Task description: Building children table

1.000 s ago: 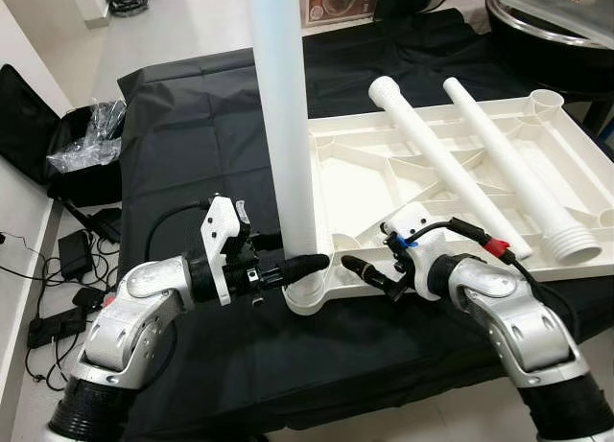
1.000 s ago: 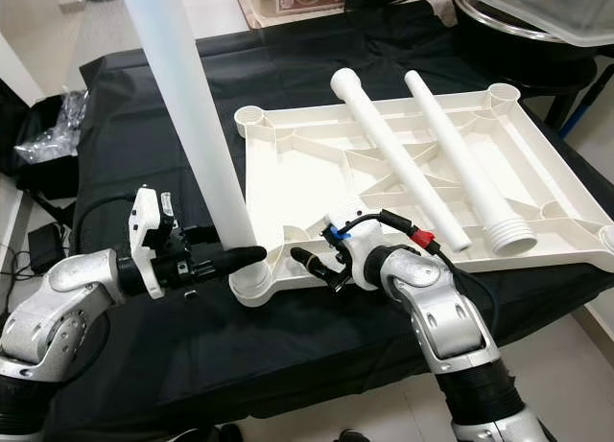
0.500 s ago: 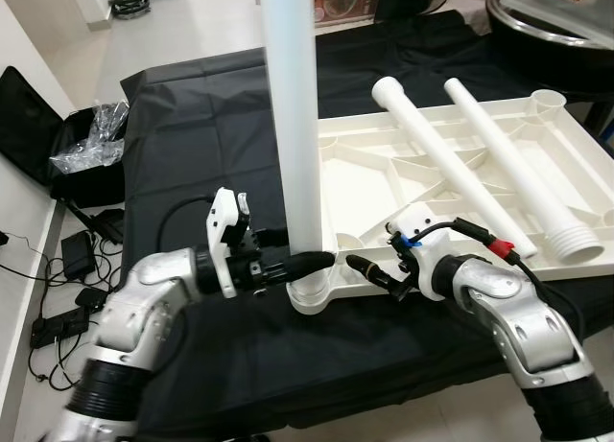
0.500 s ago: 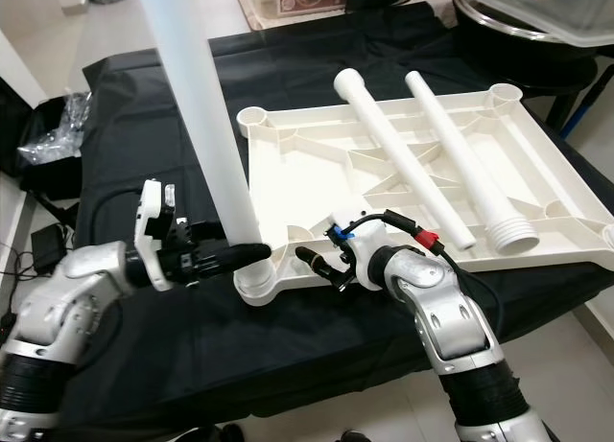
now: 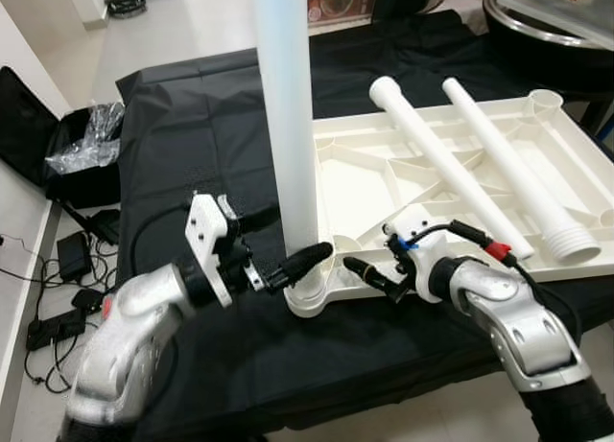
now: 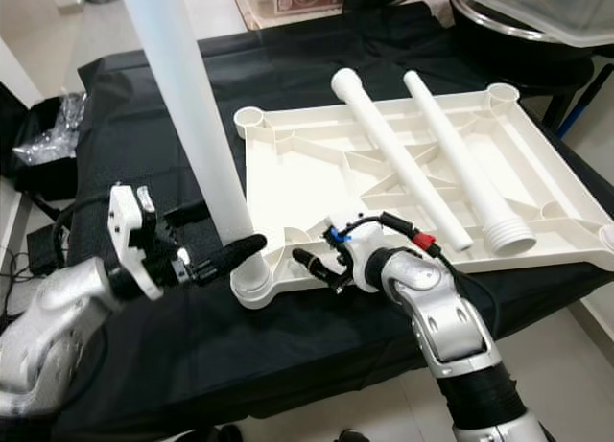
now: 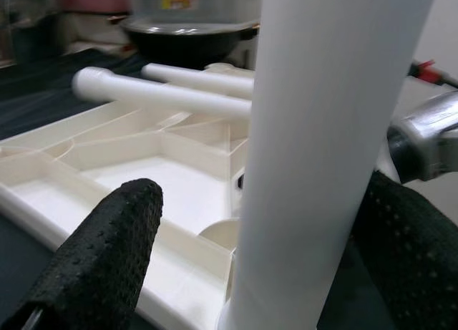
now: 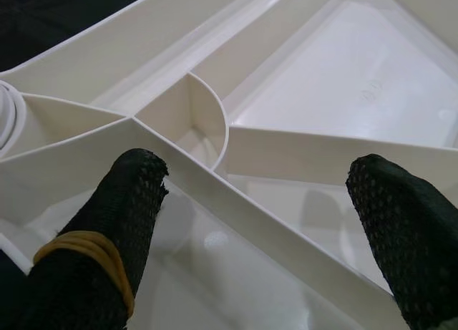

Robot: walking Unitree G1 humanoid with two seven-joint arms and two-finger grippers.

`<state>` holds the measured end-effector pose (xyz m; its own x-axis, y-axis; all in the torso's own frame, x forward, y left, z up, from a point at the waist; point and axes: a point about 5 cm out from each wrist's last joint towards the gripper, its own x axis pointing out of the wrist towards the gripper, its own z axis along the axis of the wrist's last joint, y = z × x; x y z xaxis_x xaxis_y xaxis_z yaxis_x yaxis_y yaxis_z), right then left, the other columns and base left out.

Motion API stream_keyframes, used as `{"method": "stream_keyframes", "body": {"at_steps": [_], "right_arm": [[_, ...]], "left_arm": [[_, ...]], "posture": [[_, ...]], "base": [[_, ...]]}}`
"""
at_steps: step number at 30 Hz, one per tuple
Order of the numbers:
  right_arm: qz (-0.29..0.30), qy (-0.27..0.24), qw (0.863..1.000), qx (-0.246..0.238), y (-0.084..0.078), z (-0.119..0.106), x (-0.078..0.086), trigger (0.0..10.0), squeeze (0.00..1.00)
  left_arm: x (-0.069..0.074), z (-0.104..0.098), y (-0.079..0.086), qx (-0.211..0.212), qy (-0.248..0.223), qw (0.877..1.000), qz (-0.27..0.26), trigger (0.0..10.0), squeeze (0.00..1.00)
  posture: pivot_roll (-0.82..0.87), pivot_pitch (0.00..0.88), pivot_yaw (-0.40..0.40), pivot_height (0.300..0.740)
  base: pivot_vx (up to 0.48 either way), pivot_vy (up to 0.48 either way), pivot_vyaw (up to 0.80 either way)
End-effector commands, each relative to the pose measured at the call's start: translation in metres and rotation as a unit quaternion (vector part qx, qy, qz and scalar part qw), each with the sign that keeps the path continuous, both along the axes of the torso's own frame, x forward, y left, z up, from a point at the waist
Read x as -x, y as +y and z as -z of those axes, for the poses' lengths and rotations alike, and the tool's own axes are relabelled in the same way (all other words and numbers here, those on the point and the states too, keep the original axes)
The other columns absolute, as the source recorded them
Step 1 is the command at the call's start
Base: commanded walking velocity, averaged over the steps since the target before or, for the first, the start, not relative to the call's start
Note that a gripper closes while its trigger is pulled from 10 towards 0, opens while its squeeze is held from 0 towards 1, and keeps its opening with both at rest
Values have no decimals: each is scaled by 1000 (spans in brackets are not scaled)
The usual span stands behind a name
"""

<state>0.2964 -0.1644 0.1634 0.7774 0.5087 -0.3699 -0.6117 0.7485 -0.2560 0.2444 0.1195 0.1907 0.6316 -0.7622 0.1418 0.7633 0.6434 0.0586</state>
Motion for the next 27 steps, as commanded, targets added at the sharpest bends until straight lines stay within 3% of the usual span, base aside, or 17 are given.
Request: {"method": "stream_keyframes", "body": {"at_steps": [1, 10, 11, 15, 16, 23, 26, 27], "right_arm": [[7, 62, 998, 11, -3, 26, 6, 10000, 0], [6, 61, 998, 10, -2, 26, 3, 10000, 0], [7, 61, 998, 10, -3, 25, 3, 10000, 0], [8, 60, 998, 10, -3, 25, 3, 10000, 0], [9, 60, 998, 10, -4, 25, 3, 10000, 0], [11, 59, 998, 11, -6, 24, 5, 10000, 0], [10, 59, 998, 10, -4, 25, 4, 10000, 0], [10, 59, 998, 10, -4, 25, 4, 10000, 0]], "left_arm": [[5, 4, -5, -10, 8, 999, -37, 10000, 0], [8, 9, -24, -4, 15, 996, -88, 10000, 0], [7, 11, -24, -12, 14, 995, -100, 1451, 0], [6, 12, -25, -20, 13, 993, -112, 1451, 0], [8, 14, -24, -31, 10, 993, -111, 0, 0], [8, 11, -15, -41, -6, 996, -79, 0, 0], [6, 3, -12, -47, -32, 998, -11, 0, 0], [6, 3, -12, -47, -32, 998, -11, 0, 0]], "posture": [[-3, 194, 57, 740], [0, 189, 58, 740], [-1, 189, 59, 740], [-3, 188, 60, 740], [-3, 188, 61, 740], [-4, 189, 60, 740], [-4, 189, 57, 740], [-4, 189, 57, 740]], "base": [[0, 0, 0], [0, 0, 0], [0, 0, 0], [0, 0, 0], [0, 0, 0], [0, 0, 0], [0, 0, 0], [0, 0, 0]]}}
